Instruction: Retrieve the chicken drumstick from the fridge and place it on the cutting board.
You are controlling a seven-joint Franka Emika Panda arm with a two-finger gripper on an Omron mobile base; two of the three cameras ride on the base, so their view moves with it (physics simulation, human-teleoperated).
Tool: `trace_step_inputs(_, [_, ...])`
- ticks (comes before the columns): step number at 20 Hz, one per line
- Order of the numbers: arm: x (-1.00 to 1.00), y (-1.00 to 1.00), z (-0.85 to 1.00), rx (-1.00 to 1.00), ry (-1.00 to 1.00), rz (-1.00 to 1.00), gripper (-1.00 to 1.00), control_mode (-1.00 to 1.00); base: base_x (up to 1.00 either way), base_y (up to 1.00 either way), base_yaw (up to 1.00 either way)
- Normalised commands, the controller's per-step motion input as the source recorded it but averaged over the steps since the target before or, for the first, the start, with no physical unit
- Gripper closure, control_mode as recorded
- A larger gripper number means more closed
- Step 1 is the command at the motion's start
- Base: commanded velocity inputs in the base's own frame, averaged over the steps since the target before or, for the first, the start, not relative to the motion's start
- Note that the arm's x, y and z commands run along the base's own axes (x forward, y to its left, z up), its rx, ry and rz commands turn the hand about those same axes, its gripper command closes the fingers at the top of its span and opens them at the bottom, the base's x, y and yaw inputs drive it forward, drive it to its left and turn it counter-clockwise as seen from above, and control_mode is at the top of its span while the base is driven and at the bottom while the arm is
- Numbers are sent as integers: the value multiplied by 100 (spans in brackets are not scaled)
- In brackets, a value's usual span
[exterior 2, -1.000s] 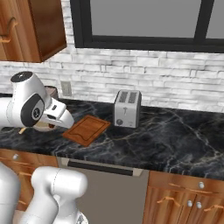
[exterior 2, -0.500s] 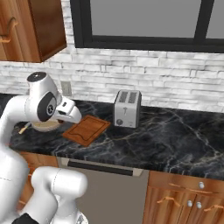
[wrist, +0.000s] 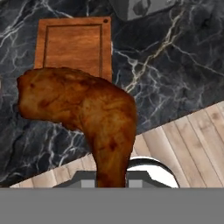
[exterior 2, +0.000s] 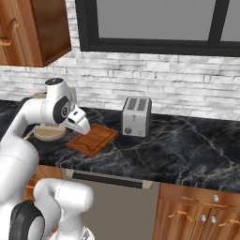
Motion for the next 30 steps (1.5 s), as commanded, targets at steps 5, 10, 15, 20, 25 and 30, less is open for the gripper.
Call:
trace_step_inputs(5, [40,1,-61,13,1,-2,100,-100,0,0,0])
trace_step_inputs(10, [67,0,-26,-2,0,5,100,-100,0,0,0])
trace_step_inputs(15, [59,0,-25,0,0,0,100,-100,0,0,0])
trace_step_inputs(20, [54,0,-37,-1,-1,0,100,-100,0,0,0])
trace_step_inputs(25, [29,0,-48,-1,0,0,100,-100,0,0,0])
trace_step_inputs(30, [16,0,-48,0,-4,0,100,-100,0,0,0])
